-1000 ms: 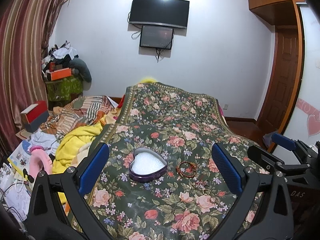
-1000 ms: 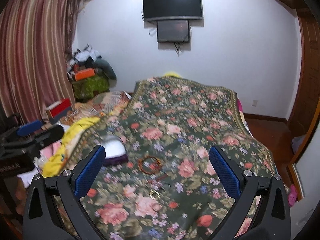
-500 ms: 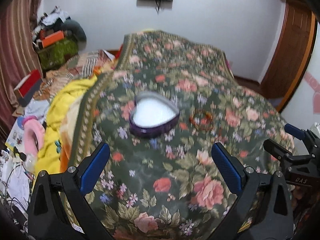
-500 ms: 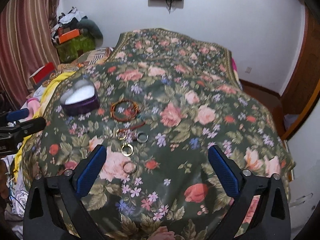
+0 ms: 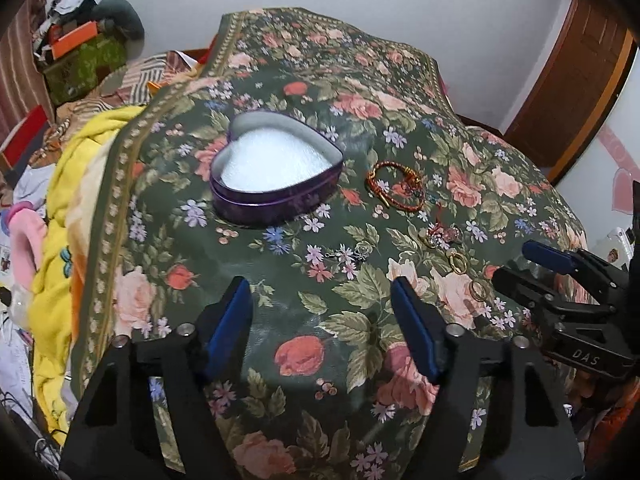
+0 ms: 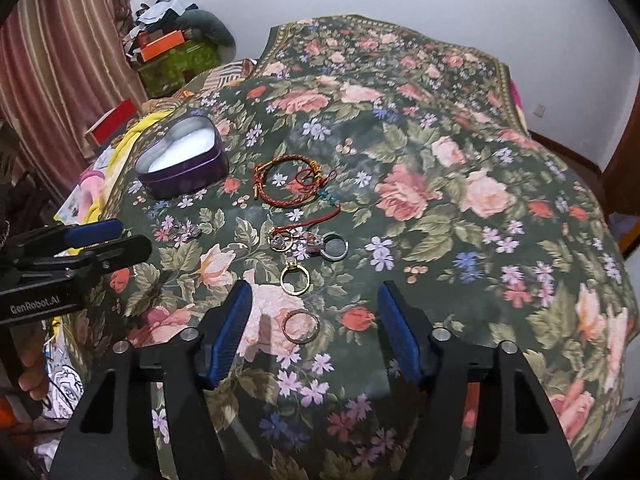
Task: Organize jewelry
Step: 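Lower right tool to the gold ring while left tool approaches a small silver ring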
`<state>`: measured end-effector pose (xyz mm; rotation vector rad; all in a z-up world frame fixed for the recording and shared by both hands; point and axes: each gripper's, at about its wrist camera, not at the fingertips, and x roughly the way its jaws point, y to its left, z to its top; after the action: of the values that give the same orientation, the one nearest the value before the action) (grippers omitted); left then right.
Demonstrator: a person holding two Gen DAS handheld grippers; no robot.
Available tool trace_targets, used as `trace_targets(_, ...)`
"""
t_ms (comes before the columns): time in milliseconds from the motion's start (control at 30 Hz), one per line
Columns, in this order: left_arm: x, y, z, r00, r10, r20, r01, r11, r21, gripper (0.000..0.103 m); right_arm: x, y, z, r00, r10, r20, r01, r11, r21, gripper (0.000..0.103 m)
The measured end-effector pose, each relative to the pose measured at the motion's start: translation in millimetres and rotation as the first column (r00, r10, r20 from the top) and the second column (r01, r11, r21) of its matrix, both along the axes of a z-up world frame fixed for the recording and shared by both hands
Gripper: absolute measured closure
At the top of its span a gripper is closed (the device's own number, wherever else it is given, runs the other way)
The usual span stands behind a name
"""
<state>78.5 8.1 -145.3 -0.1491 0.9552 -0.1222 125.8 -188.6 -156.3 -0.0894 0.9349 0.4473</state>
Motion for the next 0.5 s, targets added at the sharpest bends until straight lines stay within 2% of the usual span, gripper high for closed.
trace_targets(167,9,-6,-8,0.999,-0.031,-0.017,0.031,0.999,-0.008,0.047,10,2,-8,0.999,0.005,-0.041,-0.005,1.000,0.013,0.051)
trace_targets(300,14,-14,-10,0.998,-0.062,-0.017,0.062,0.998,-0.008,0.053,14,2,-15,0.997,0.010,-0.073,-0.008,1.000,0.026,0.055)
trace_targets(367,17,-17,-10,0.997,-0.082,-0.013,0.081,0.997,-0.011,0.063,15,3,-17,0.997,0.014,-0.082,-0.011,0.999,0.032,0.057)
trace_targets(500,23,-24,-9,0.995,-0.103,0.002,0.103,0.995,-0.005,0.065,17,4,-18,0.996,0.020,-0.084,-0.017,0.999,0.036,0.058)
